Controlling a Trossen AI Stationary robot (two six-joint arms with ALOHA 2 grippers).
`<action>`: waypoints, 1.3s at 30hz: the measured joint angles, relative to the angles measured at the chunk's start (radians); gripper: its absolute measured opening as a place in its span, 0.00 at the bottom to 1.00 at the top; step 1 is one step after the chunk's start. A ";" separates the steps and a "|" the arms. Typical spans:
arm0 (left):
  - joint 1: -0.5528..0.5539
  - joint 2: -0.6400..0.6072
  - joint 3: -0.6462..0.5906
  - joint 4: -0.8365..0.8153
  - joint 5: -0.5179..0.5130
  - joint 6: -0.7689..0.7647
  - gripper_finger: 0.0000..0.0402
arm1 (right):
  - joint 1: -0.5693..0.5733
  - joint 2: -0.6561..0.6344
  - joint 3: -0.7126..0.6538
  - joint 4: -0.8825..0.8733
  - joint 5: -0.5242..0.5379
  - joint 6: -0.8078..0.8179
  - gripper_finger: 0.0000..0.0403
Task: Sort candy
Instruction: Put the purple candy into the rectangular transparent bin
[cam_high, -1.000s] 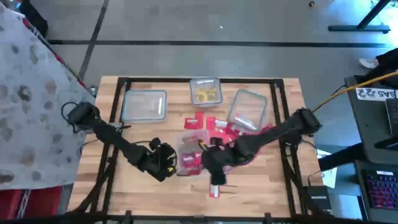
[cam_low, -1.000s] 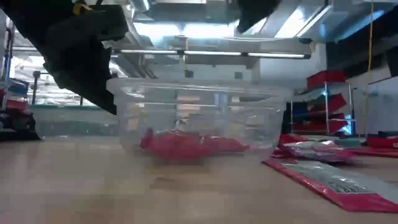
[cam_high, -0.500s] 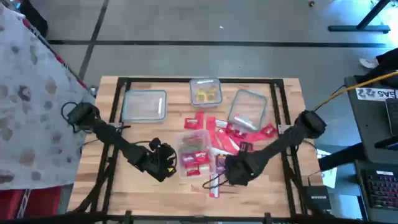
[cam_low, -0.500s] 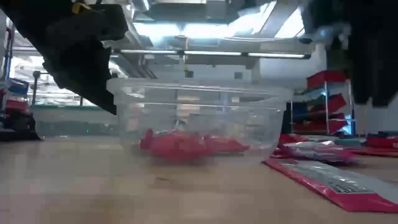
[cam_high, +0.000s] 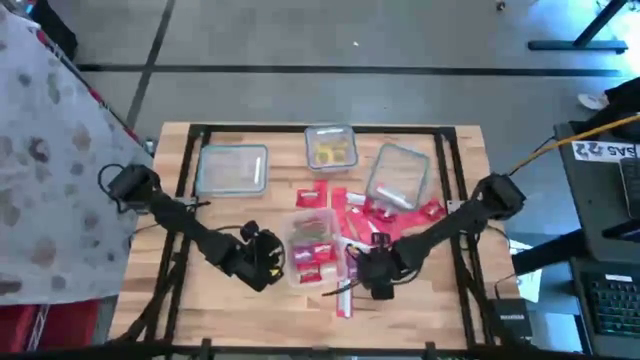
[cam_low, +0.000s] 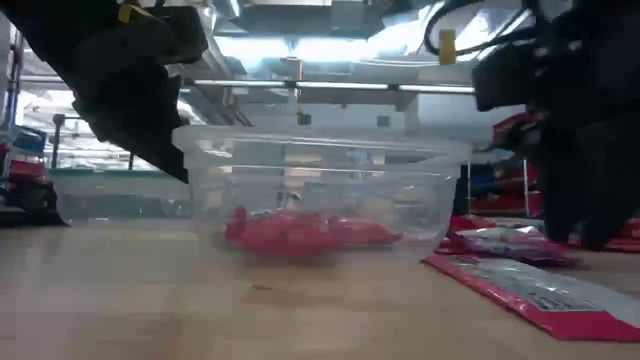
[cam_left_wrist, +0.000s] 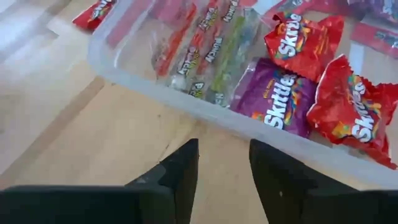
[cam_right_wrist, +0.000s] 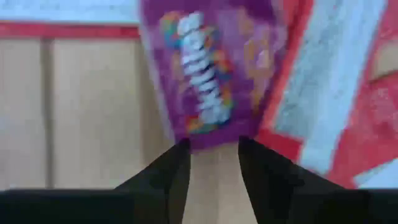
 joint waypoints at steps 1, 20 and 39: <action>0.000 0.000 0.000 0.004 0.000 0.004 0.32 | 0.000 0.000 0.000 0.005 -0.003 -0.032 0.30; 0.001 0.000 0.000 0.017 0.000 0.021 0.32 | -0.030 0.085 0.004 0.311 -0.256 0.055 0.30; 0.001 0.000 0.000 0.015 0.000 0.021 0.32 | 0.056 0.086 0.187 0.168 -0.243 -0.436 0.30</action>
